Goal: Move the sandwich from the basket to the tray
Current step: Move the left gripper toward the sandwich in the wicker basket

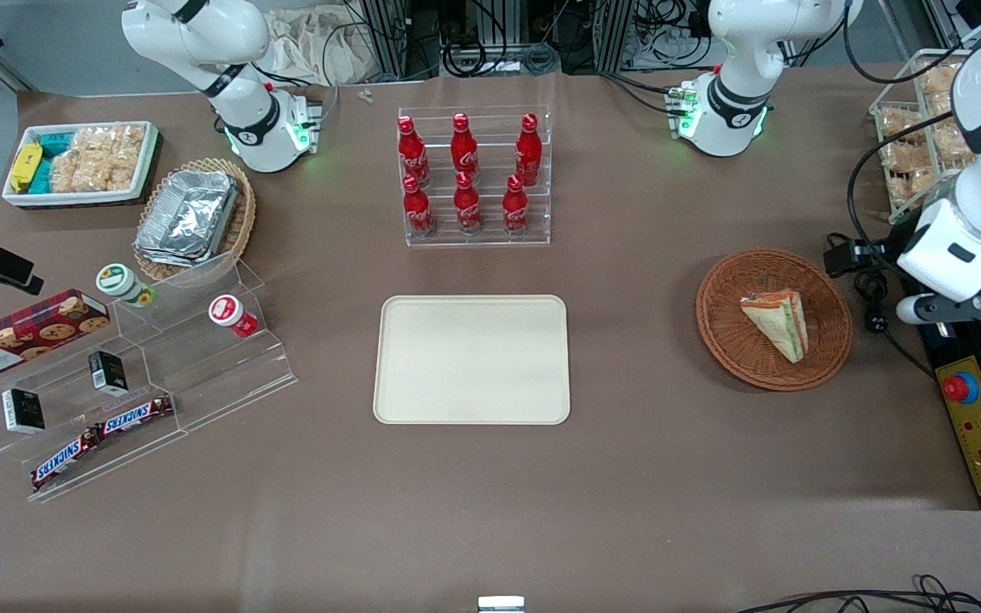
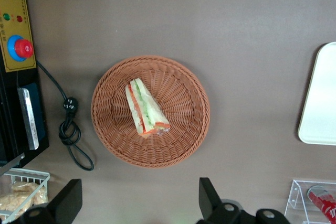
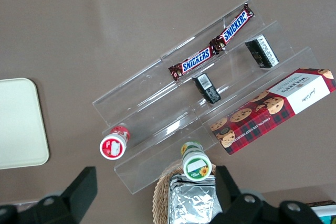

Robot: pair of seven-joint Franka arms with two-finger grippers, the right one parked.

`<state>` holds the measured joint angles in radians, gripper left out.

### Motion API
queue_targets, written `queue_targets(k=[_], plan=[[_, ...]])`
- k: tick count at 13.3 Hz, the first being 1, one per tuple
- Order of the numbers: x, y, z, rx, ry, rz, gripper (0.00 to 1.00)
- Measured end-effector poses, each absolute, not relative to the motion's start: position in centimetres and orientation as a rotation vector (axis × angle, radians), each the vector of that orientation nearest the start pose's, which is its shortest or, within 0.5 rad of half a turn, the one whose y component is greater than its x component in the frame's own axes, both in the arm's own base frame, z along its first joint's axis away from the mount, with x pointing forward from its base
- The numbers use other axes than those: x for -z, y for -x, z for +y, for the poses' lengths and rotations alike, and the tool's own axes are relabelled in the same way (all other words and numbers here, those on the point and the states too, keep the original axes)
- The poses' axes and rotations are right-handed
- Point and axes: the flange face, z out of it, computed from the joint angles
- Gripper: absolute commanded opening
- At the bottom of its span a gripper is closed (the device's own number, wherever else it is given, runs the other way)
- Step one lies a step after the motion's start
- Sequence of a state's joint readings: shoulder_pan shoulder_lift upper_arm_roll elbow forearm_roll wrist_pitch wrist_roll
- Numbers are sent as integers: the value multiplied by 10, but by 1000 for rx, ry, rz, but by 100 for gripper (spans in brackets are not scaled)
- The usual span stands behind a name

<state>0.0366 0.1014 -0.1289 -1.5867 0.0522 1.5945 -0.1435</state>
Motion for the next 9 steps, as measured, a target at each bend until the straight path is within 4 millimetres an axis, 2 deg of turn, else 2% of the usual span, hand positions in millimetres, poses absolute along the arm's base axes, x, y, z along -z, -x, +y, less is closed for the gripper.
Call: queue_targets(k=[6,9], plan=[[-559,-587,-44,-152,3088,-103,100],[-539,-587,-43,-215,3055,-308,100]])
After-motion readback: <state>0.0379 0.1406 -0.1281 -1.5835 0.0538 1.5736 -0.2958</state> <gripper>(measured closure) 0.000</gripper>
